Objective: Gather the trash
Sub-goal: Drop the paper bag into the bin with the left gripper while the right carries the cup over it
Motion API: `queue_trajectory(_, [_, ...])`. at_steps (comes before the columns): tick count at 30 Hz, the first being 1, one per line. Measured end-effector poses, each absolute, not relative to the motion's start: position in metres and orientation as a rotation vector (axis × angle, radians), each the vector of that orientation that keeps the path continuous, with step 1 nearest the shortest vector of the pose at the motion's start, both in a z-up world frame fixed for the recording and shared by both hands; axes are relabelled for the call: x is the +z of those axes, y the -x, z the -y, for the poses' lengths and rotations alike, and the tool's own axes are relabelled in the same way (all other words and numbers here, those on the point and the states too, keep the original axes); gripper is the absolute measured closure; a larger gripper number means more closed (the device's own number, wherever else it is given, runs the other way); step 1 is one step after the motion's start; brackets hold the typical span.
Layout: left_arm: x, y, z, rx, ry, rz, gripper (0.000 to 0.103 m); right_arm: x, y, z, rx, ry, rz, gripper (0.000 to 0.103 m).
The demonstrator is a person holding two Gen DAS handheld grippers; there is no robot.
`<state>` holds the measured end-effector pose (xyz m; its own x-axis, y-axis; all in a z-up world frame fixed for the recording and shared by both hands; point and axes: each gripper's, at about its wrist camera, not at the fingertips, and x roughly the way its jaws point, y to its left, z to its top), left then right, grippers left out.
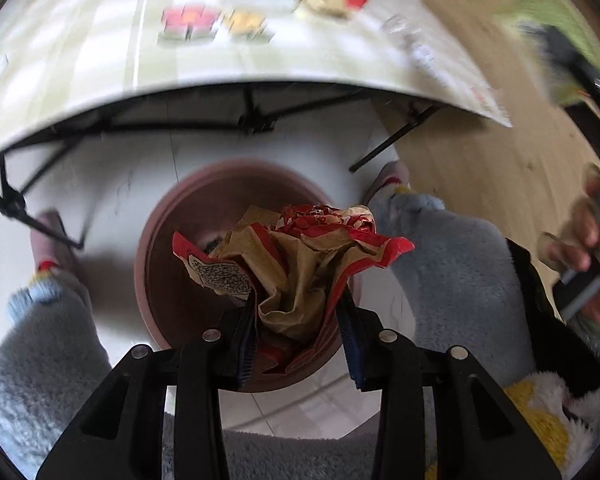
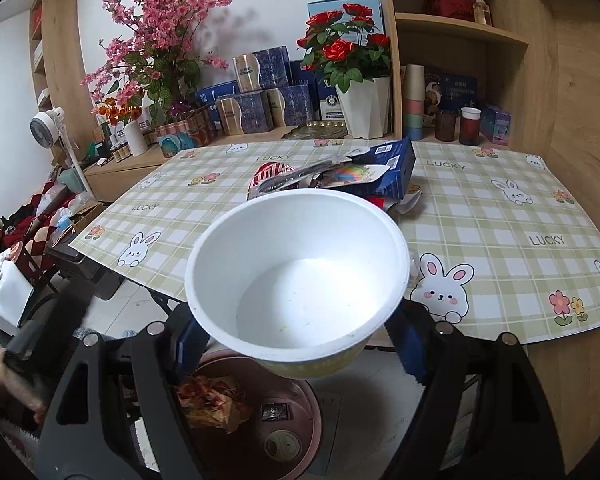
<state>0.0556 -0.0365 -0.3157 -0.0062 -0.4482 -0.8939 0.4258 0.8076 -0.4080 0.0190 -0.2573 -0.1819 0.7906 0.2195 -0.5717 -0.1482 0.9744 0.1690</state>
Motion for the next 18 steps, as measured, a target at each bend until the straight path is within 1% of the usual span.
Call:
queue_trajectory(4, [-0.352, -0.071, 0.040, -0.680, 0.112, -1.547, 0.066, -0.185, -0.020, 0.261, 0.192, -0.129, -0.640, 0.026])
queue_trajectory(7, [-0.366, -0.077, 0.054, -0.644, -0.011, -1.555, 0.065, -0.186, -0.020, 0.263, 0.185, -0.133, -0.644, 0.026])
queue_trajectory(9, [-0.371, -0.080, 0.059, -0.629, -0.026, -1.563, 0.064, -0.185, -0.020, 0.265, 0.182, -0.132, -0.646, 0.026])
queue_trajectory(10, [-0.371, -0.081, 0.058, -0.630, -0.012, -1.557, 0.060, -0.185, -0.019, 0.265, 0.182, -0.131, -0.647, 0.026])
queue_trajectory(12, [-0.360, -0.080, 0.058, -0.675, 0.040, -1.502, 0.049, -0.185, -0.019, 0.265, 0.183, -0.124, -0.649, 0.026])
queue_trajectory(13, [-0.355, -0.079, 0.057, -0.687, 0.047, -1.479, 0.037, -0.186, -0.018, 0.264, 0.183, -0.121, -0.652, 0.026])
queue_trajectory(14, [-0.346, -0.079, 0.056, -0.688, 0.043, -1.442, 0.031, -0.187, -0.018, 0.264, 0.182, -0.117, -0.657, 0.026])
queue_trajectory(18, [-0.304, -0.075, 0.043, -0.623, 0.044, -1.262, 0.024, -0.191, -0.019, 0.264, 0.177, -0.125, -0.673, 0.026])
